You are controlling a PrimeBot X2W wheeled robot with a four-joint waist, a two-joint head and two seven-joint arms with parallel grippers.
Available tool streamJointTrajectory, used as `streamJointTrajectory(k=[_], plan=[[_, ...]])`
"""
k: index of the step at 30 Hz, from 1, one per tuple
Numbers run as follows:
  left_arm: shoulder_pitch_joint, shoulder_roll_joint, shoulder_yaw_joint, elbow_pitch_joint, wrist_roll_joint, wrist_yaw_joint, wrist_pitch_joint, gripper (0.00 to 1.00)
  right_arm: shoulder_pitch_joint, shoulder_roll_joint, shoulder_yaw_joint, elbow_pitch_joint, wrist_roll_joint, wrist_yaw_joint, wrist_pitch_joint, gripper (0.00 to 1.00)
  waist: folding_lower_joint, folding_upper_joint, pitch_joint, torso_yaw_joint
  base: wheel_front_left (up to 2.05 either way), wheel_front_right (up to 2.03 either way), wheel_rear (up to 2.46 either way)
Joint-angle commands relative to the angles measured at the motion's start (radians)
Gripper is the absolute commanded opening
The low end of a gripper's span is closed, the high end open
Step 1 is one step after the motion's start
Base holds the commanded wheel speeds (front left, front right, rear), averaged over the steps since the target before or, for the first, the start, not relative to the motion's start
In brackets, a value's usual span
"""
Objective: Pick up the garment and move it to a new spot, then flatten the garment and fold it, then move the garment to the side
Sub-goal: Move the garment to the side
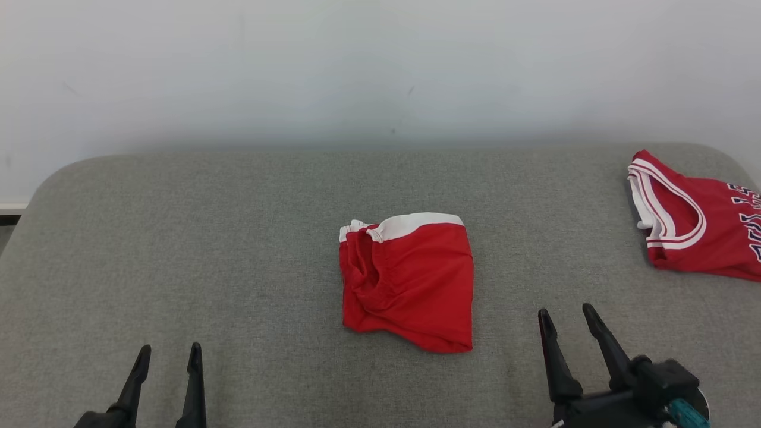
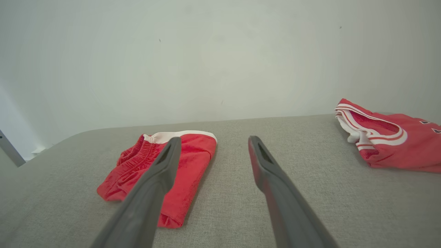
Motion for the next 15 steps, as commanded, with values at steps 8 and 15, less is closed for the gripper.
streamJointTrajectory(k=[8,15], plan=[[-0.034,-0.003,-0.017,0.003,-0.002,0.000,-0.002,1.00,-0.216,-0.004,0.020,0.118,-0.023,-0.003,0.085,1.00,0.0000,0.0000,0.032,0.043,0.00,0.00,0.00],[-0.064,-0.013,-0.040,0.011,-0.010,-0.002,-0.002,1.00,-0.422,0.012,0.008,0.325,-0.053,-0.003,0.171,1.00,0.0000,0.0000,0.075,0.102,0.00,0.00,0.00]])
